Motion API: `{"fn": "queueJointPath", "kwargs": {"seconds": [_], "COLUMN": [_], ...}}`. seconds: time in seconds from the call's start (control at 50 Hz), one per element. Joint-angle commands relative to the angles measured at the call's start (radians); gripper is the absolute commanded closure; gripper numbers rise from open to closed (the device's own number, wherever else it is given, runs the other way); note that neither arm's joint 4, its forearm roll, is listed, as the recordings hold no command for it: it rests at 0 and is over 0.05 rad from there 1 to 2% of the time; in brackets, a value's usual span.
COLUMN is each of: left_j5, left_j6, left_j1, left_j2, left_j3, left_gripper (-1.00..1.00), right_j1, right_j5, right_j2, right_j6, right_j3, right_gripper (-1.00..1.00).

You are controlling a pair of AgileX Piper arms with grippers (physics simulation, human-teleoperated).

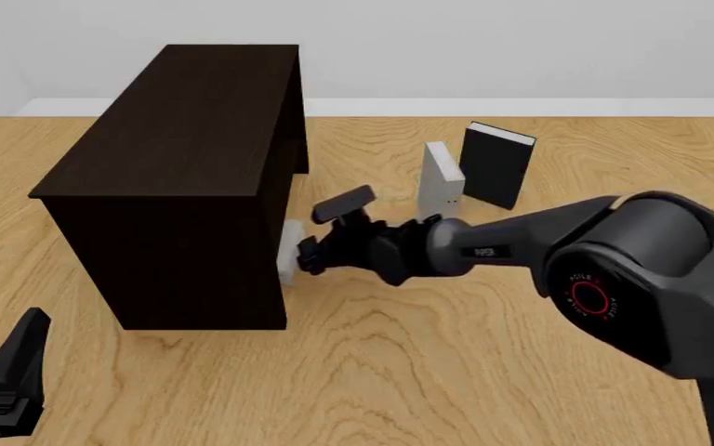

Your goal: Pick up the book on the right and place it under the cabinet shelf.

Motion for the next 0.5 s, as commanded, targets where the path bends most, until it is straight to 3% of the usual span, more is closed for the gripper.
{"fn": "queueJointPath", "kwargs": {"seconds": [0.02, 0.5], "left_j5": [0.000, 0.000], "left_j6": [0.000, 0.000], "left_j1": [0.000, 0.000], "left_j2": [0.000, 0.000], "left_j3": [0.000, 0.000], "left_gripper": [-1.00, -1.00], "right_j1": [0.034, 0.005], "right_j5": [0.010, 0.013], "right_j2": [0.023, 0.030], "right_j6": [0.038, 0.031], "right_j3": [-0.051, -0.061], "right_gripper": [-1.00, -1.00]}}
